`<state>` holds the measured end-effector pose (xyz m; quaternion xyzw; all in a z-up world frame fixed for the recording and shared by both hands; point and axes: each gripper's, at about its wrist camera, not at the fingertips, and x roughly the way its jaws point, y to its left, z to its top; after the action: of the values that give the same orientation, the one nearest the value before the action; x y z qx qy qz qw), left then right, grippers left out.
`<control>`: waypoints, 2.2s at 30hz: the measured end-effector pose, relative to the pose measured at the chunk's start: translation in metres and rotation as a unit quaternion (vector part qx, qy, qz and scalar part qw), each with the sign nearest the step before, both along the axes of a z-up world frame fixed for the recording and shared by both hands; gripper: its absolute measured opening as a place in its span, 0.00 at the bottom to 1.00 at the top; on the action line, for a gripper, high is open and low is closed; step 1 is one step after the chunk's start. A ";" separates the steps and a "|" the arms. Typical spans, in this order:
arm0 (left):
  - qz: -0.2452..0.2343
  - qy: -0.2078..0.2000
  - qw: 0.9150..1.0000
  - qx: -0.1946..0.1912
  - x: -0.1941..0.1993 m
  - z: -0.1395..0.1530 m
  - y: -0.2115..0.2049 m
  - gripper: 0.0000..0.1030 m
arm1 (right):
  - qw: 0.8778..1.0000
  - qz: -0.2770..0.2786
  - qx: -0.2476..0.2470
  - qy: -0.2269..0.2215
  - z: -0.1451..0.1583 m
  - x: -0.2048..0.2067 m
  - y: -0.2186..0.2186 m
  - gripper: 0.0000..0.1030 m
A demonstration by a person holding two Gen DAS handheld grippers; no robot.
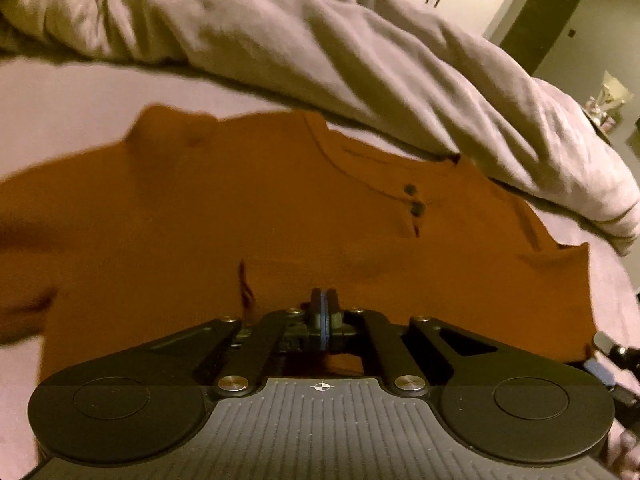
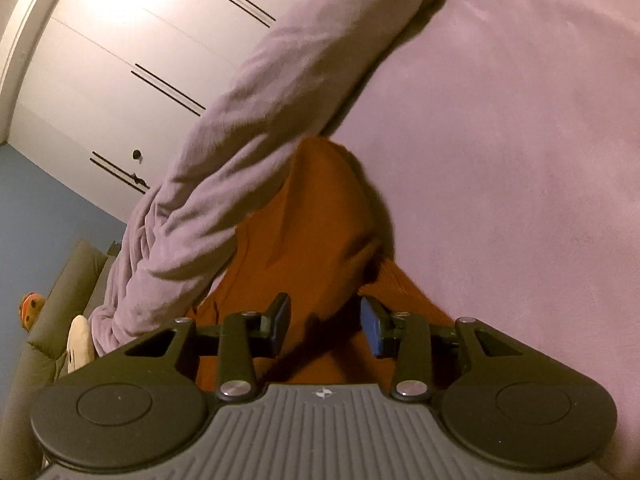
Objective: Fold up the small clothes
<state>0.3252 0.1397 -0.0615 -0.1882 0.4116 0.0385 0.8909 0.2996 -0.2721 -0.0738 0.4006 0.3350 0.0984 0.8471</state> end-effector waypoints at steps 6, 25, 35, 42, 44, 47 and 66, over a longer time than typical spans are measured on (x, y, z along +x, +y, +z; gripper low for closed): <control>0.020 -0.013 1.000 0.015 -0.004 0.012 0.012 0.01 | 1.000 -0.009 -0.023 0.013 -0.002 0.014 -0.002 0.19; -0.026 0.009 0.999 -0.035 0.007 -0.013 -0.009 0.04 | 0.997 0.006 -0.081 0.004 -0.001 0.015 0.009 0.18; 0.007 -0.048 0.998 0.028 -0.004 0.026 0.003 0.02 | 0.988 0.039 -0.148 -0.024 0.016 0.011 0.025 0.19; 0.055 -0.009 0.997 0.061 -0.011 0.016 0.033 0.02 | 0.979 0.059 -0.194 -0.036 0.024 0.007 0.037 0.22; 0.056 -0.010 0.997 0.047 -0.020 0.015 0.039 0.16 | 0.973 0.063 -0.217 -0.040 0.026 0.003 0.040 0.22; 0.060 -0.018 0.998 0.028 -0.036 0.016 0.045 0.60 | 0.962 0.072 -0.259 -0.047 0.027 -0.007 0.044 0.28; 0.097 0.013 0.995 0.035 -0.081 0.014 0.062 0.82 | 0.926 0.100 -0.360 -0.054 0.029 -0.063 0.072 0.50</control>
<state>0.2440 0.2019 -0.0477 -0.1954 0.4011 0.1412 0.8838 0.2365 -0.1998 -0.0451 0.0274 0.3397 0.0766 0.9370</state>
